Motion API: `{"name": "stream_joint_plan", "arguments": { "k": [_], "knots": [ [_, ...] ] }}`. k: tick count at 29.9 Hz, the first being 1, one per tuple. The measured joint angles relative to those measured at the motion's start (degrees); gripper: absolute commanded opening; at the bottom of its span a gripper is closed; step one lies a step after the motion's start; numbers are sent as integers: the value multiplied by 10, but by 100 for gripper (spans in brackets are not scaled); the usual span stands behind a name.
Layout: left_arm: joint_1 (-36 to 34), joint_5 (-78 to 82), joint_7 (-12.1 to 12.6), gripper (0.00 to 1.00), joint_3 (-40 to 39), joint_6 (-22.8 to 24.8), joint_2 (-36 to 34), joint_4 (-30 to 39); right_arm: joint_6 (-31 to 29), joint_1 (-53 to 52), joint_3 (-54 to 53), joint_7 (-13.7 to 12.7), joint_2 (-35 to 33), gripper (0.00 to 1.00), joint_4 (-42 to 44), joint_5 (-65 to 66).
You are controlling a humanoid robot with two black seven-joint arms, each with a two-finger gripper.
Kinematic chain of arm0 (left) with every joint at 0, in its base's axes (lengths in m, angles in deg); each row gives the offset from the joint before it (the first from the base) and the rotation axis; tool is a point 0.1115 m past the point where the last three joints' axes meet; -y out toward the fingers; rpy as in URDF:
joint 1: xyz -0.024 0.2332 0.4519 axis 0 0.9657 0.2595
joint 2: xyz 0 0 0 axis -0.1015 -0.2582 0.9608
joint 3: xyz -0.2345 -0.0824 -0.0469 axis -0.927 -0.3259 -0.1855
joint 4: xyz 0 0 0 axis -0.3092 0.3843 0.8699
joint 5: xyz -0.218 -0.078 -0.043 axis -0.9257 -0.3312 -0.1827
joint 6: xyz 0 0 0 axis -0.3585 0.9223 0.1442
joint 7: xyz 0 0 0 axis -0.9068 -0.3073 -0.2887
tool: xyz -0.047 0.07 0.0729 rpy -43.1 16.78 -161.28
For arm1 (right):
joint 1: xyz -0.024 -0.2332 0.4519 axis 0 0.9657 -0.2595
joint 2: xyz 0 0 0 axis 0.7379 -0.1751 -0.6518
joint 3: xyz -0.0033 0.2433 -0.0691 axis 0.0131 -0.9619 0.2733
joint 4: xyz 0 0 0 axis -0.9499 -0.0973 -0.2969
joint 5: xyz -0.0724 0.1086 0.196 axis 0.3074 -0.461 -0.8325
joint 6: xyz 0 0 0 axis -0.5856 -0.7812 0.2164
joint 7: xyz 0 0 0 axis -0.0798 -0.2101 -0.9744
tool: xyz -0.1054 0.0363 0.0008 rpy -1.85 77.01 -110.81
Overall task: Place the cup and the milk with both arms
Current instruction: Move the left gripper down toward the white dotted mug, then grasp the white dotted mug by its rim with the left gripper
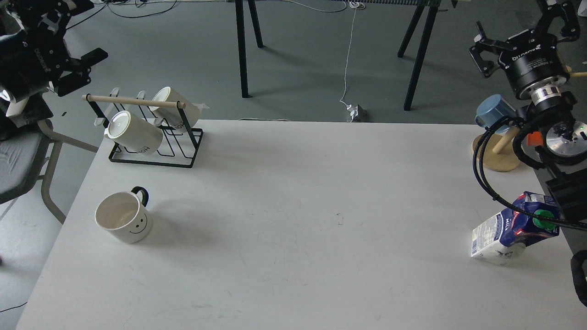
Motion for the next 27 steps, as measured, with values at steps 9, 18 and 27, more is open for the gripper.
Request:
{"name": "stream_joint_plan", "arguments": {
  "k": [9,18,27],
  "knots": [
    [70,363,-4,88,10,-81,-41,58,0,8,0,0,-19,99,3,0],
    [182,608,0,83,12,-207,33,-45,0,13,1,0,-20,99,5,0],
    [225,712,-6,74,13,-229,68,-120,0,16,1,0,-17,99,2,0]
  ]
}}
